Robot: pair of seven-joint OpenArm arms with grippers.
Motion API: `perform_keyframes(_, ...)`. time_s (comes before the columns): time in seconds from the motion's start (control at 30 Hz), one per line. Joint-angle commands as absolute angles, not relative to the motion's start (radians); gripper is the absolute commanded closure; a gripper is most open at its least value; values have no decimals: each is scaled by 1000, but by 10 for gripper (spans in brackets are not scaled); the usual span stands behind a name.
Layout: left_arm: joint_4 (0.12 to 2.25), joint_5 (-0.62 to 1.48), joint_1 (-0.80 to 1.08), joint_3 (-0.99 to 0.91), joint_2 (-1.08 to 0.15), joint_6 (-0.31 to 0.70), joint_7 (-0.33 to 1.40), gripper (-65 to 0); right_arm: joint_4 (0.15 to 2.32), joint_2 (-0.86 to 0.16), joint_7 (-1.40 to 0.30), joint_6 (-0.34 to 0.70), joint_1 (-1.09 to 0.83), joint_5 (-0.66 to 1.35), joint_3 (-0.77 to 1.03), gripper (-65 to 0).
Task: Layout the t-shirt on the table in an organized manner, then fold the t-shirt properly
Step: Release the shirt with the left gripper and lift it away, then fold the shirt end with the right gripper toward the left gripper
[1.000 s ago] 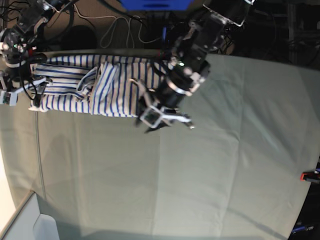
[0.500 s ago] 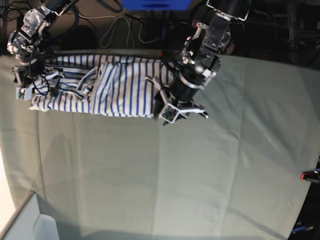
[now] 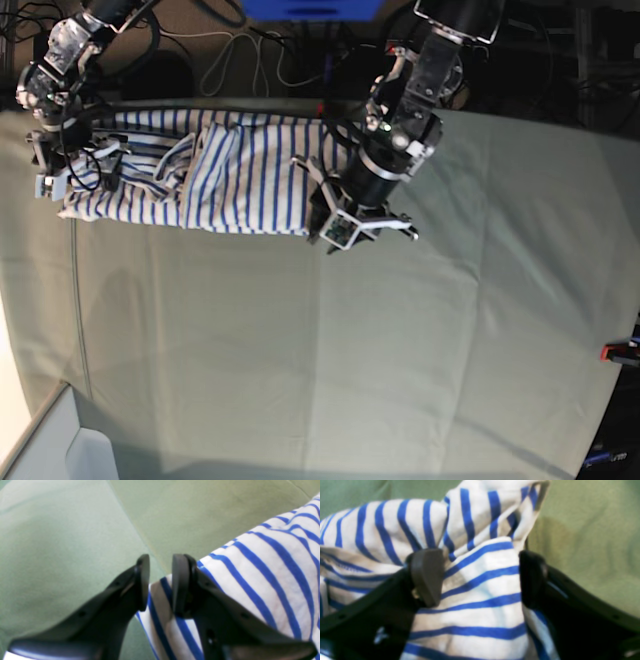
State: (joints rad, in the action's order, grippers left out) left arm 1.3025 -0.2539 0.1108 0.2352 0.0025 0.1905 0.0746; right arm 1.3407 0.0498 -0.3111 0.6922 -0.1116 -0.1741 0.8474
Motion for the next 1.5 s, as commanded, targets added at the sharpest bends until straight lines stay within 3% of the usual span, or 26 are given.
perform_keyframes(0.0,1334,-248,102,236,8,191,50,-153,1354,42,-320,698,-107,-162,832,-344)
perform_keyframes(0.23,1435,-248,102,232,5,189,51,-153,1377,39,-386,698,-107,-162,766,0)
perform_keyframes(0.43,1478,-248,142,163,-12,188,51,-153,1521,53,-386,698,-140,-162,768,0)
perform_keyframes(0.67,1481,-248,199,50,-15,189,51,-153,1805,153,-381,698,-220,-162,757,0)
perform_keyframes(0.87,1491,-248,232,19,-16,189,48,-153,1982,157,-386,698,-344,-162,604,0)
perform_keyframes(1.1,1561,-248,286,-31,-16,189,50,-153,2012,157,-386,698,-437,-162,440,0)
perform_keyframes(1.47,1603,-248,371,-263,-16,191,50,-153,2008,157,-386,698,-455,-162,185,0)
